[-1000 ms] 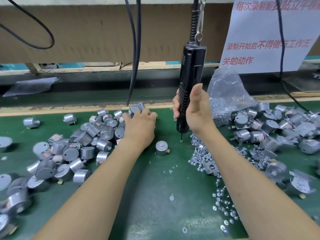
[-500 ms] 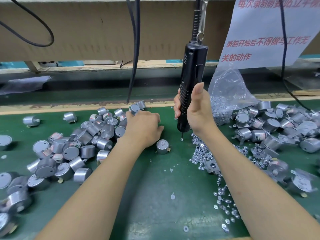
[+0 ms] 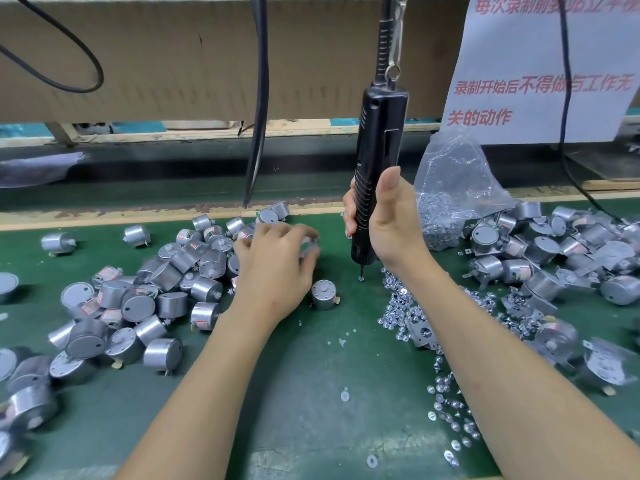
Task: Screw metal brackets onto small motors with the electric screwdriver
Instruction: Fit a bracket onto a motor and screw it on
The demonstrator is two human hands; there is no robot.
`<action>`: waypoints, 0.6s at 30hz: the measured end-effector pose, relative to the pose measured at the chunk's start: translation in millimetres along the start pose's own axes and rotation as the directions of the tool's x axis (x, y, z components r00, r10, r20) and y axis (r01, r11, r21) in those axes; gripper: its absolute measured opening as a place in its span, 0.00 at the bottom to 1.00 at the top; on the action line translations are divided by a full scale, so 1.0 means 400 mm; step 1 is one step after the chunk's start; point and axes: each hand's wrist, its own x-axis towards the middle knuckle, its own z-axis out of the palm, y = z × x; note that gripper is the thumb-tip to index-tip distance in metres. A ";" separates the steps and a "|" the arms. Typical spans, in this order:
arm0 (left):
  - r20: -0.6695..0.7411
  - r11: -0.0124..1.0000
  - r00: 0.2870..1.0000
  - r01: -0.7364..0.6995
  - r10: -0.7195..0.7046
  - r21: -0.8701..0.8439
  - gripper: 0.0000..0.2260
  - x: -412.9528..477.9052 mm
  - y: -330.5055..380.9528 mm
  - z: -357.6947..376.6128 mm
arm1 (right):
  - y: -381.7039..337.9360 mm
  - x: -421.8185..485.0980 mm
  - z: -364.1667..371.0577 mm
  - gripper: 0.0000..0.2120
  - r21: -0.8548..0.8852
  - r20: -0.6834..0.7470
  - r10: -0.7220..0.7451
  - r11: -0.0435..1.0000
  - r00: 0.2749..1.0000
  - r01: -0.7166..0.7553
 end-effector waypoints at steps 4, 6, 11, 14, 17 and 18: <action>-0.205 0.928 0.976 -0.003 -0.079 -0.372 0.11 -0.029 -0.008 -0.031 | -0.008 0.002 0.000 0.48 -0.004 0.002 -0.009 1.000 1.000 0.009; -0.187 0.911 0.978 0.011 -0.097 -0.413 0.13 -0.053 -0.012 -0.042 | -0.015 0.003 -0.001 0.47 0.000 -0.004 -0.019 1.000 1.000 0.019; -0.004 0.932 1.000 0.003 -0.005 -0.362 0.13 -0.080 -0.018 -0.044 | -0.018 -0.004 -0.003 0.49 -0.009 0.021 -0.020 1.000 1.000 0.020; 0.061 0.966 0.998 -0.004 0.020 -0.258 0.14 -0.088 -0.003 -0.035 | -0.016 -0.013 -0.005 0.54 0.008 0.029 -0.008 1.000 1.000 0.008; 0.114 0.993 0.993 -0.004 0.018 -0.117 0.20 -0.097 0.002 -0.026 | -0.015 -0.016 -0.003 0.56 0.007 0.027 -0.012 1.000 1.000 0.012; 0.117 0.997 0.993 -0.010 0.018 -0.071 0.21 -0.097 0.002 -0.023 | -0.015 -0.017 -0.002 0.56 0.007 0.028 -0.010 1.000 1.000 0.010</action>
